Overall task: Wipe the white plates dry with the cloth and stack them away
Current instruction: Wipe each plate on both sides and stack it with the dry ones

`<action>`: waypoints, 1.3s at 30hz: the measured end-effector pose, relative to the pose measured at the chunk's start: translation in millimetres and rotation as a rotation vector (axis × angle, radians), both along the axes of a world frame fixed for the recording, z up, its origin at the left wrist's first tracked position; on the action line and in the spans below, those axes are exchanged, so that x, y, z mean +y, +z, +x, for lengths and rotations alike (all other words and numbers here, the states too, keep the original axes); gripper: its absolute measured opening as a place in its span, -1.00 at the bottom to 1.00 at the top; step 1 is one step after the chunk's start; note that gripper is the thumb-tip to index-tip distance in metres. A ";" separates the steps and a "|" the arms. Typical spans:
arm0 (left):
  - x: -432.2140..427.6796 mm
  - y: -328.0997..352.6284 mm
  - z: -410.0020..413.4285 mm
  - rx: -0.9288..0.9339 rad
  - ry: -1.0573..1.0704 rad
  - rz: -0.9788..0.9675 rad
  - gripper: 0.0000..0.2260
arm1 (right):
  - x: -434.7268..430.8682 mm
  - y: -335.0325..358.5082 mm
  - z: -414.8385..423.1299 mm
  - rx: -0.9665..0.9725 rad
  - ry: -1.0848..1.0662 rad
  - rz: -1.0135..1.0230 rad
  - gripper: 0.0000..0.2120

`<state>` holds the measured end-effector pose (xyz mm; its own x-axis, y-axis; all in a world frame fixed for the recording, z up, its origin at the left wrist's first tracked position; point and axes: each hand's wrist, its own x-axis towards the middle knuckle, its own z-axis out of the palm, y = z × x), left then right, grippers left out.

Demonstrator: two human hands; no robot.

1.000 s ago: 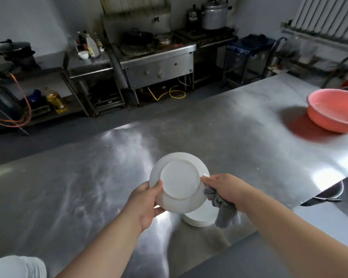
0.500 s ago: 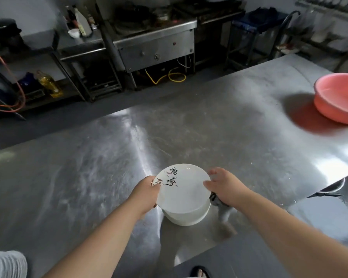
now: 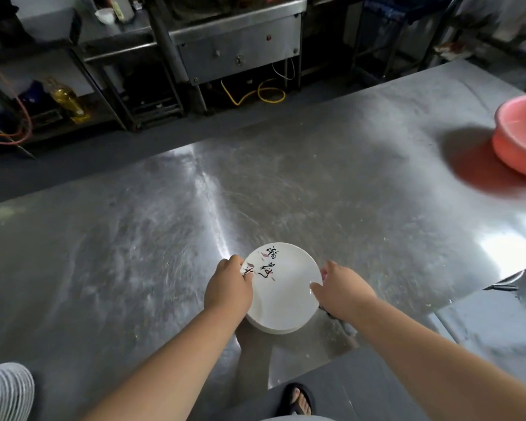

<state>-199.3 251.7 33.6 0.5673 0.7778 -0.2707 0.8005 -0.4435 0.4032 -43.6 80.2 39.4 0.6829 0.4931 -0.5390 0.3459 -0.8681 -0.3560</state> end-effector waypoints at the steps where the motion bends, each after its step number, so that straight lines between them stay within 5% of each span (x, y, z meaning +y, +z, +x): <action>1: 0.3 -0.4 1.0 0.020 -0.012 0.023 -0.80 | 0.3 -1.3 -1.1 -0.013 0.005 -0.010 -0.83; 19: 55.1 7.6 -58.5 -0.052 0.041 0.015 -0.76 | 26.3 35.5 -33.8 -0.391 0.215 -0.124 -0.61; 29: 157.1 75.0 -327.5 -0.113 0.519 0.136 -0.83 | 211.0 70.2 -205.9 -0.379 0.643 0.071 -0.50; 39: 160.6 60.9 -580.9 -0.088 0.862 0.018 -0.84 | 325.8 47.0 -431.5 -0.202 0.894 0.050 -0.70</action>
<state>-780.2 412.3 94.5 -0.2044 0.9497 -0.2372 0.8265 0.2973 0.4781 -475.1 406.0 86.4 0.1146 0.9026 -0.4148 0.9412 -0.2322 -0.2452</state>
